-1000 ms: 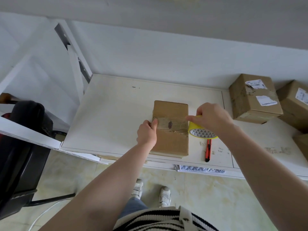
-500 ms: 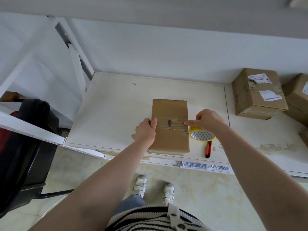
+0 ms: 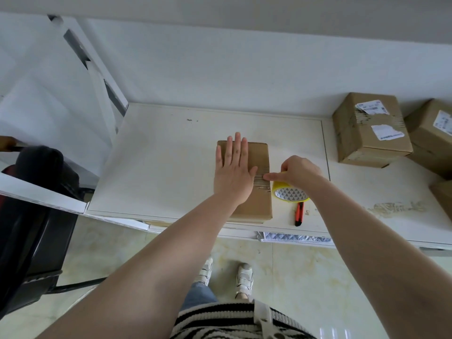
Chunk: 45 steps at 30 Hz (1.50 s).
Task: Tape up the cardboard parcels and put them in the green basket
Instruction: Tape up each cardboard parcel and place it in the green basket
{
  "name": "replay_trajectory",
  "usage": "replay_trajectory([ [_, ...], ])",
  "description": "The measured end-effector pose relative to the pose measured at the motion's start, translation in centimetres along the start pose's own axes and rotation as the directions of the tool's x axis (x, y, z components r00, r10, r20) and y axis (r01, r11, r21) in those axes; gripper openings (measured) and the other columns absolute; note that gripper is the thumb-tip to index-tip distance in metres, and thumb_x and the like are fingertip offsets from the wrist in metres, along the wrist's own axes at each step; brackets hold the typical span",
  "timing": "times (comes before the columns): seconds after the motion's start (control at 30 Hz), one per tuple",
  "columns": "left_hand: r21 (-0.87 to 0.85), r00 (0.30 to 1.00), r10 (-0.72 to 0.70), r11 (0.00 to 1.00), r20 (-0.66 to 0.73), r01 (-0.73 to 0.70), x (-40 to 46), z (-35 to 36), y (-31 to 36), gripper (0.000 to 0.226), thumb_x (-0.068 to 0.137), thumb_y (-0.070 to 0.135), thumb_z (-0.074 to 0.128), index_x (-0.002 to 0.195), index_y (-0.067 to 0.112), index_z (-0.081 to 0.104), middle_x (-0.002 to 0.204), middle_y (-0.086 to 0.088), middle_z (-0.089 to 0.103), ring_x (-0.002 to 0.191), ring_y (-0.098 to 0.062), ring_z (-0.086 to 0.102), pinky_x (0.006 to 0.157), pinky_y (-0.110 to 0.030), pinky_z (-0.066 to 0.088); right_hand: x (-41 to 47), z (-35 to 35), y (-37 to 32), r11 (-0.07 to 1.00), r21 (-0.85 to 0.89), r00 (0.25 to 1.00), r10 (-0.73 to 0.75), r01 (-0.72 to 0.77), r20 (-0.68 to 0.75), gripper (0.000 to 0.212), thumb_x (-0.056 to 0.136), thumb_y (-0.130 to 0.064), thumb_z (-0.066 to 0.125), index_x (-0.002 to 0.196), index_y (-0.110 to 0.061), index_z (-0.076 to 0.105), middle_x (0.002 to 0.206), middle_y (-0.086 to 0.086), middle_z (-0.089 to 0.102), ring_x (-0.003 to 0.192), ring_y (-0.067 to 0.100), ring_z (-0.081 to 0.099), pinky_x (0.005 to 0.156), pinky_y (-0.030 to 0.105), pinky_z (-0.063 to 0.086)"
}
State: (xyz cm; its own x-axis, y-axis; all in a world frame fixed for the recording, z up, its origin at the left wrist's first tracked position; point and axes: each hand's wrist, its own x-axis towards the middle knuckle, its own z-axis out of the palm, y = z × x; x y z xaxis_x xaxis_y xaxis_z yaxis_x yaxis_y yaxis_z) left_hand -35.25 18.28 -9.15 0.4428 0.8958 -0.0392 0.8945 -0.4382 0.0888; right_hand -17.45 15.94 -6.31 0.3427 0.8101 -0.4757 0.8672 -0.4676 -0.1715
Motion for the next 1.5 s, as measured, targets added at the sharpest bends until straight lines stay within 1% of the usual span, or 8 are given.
replay_trajectory([
  [0.3, -0.032, 0.994, 0.017, 0.999, 0.106, -0.013, 0.4, -0.8, -0.3, 0.070, 0.103, 0.048, 0.010, 0.152, 0.009, -0.020, 0.159, -0.010, -0.028, 0.147, -0.026, -0.026, 0.120, -0.049, -0.011, 0.2, 0.1, -0.3, 1.000, -0.017, 1.000, 0.002, -0.002, 0.000, 0.061, 0.064, -0.085, 0.059, 0.067, -0.024, 0.057, 0.064, -0.006, 0.059, 0.059, 0.011, 0.055, 0.051, 0.024, 0.035],
  [0.47, -0.171, 0.980, -0.004, 0.985, -0.198, -0.030, 2.1, -4.0, 1.6, 0.067, 0.099, 0.045, 0.004, 0.156, 0.011, -0.004, 0.163, -0.008, -0.015, 0.151, -0.027, -0.011, 0.122, -0.046, -0.004, 0.1, 0.4, -0.2, 1.000, 0.001, 1.000, 0.012, -0.012, -0.009, 0.064, 0.063, -0.087, 0.056, 0.066, -0.022, 0.058, 0.063, -0.005, 0.060, 0.058, 0.011, 0.056, 0.049, 0.024, 0.034],
  [0.67, 0.009, 0.997, 0.029, 1.000, 0.067, -0.030, 0.1, -0.6, -0.6, 0.066, 0.104, 0.044, 0.014, 0.154, 0.010, -0.015, 0.162, -0.009, -0.022, 0.148, -0.027, -0.021, 0.122, -0.044, -0.010, 0.1, 0.8, 0.1, 0.999, 0.038, 1.000, 0.011, -0.011, -0.016, 0.065, 0.061, -0.087, 0.057, 0.069, -0.022, 0.060, 0.066, -0.006, 0.061, 0.059, 0.010, 0.057, 0.049, 0.024, 0.036],
  [0.83, -0.055, 0.993, 0.058, 0.996, -0.105, -0.064, 0.1, -1.0, 0.9, 0.067, 0.102, 0.043, 0.010, 0.155, 0.008, -0.008, 0.160, -0.011, -0.022, 0.150, -0.029, -0.015, 0.122, -0.046, -0.005, -0.1, 0.9, 0.1, 0.999, 0.053, 1.000, 0.009, -0.008, -0.028, 0.064, 0.063, -0.086, 0.057, 0.067, -0.021, 0.060, 0.063, -0.005, 0.061, 0.057, 0.011, 0.058, 0.050, 0.024, 0.038],
  [0.93, -0.039, 0.998, 0.008, 0.999, 0.066, -0.005, -0.7, 0.0, 0.1, 0.068, 0.104, 0.044, 0.015, 0.154, 0.010, -0.016, 0.162, -0.008, -0.022, 0.149, -0.026, -0.020, 0.122, -0.045, -0.005, -0.3, 0.8, -0.1, 0.998, 0.064, 1.000, 0.002, -0.002, -0.002, 0.063, 0.064, -0.085, 0.057, 0.068, -0.022, 0.059, 0.067, -0.004, 0.061, 0.060, 0.011, 0.058, 0.050, 0.024, 0.038],
  [1.07, -0.092, 0.996, 0.029, 0.996, 0.083, -0.022, -0.4, 0.2, -0.5, 0.071, 0.102, 0.051, 0.012, 0.154, 0.012, -0.015, 0.162, -0.007, -0.022, 0.149, -0.024, -0.019, 0.122, -0.045, -0.007, -0.5, 0.7, -0.1, 0.996, 0.091, 1.000, -0.004, 0.005, -0.005, 0.065, 0.067, -0.083, 0.057, 0.068, -0.018, 0.060, 0.066, -0.003, 0.060, 0.060, 0.012, 0.056, 0.050, 0.025, 0.036],
  [1.3, -0.399, 0.981, 0.078, 0.917, 0.177, -0.001, -0.4, -1.2, -4.9, 0.101, 0.080, 0.081, 0.010, 0.152, 0.018, -0.022, 0.159, -0.002, -0.030, 0.143, -0.012, -0.029, 0.120, -0.041, -0.014, -2.2, -1.4, -0.1, 0.811, 0.519, 0.958, -0.280, 0.269, -0.059, 0.040, 0.090, -0.040, 0.065, 0.063, -0.012, 0.059, 0.056, -0.003, 0.045, 0.052, 0.009, 0.041, 0.055, 0.027, 0.034],
  [1.5, -0.493, 0.893, -0.129, 0.795, 0.431, 0.353, 0.3, -2.8, -7.2, 0.130, 0.055, 0.096, 0.016, 0.151, 0.018, -0.024, 0.158, 0.000, -0.032, 0.146, -0.021, -0.029, 0.113, -0.059, -0.014, -3.4, -2.6, -5.5, 0.820, 0.451, 0.934, -0.335, 0.352, -0.122, 0.041, 0.093, -0.033, 0.062, 0.060, -0.009, 0.053, 0.055, 0.000, 0.039, 0.054, 0.015, 0.038, 0.055, 0.030, 0.030],
])
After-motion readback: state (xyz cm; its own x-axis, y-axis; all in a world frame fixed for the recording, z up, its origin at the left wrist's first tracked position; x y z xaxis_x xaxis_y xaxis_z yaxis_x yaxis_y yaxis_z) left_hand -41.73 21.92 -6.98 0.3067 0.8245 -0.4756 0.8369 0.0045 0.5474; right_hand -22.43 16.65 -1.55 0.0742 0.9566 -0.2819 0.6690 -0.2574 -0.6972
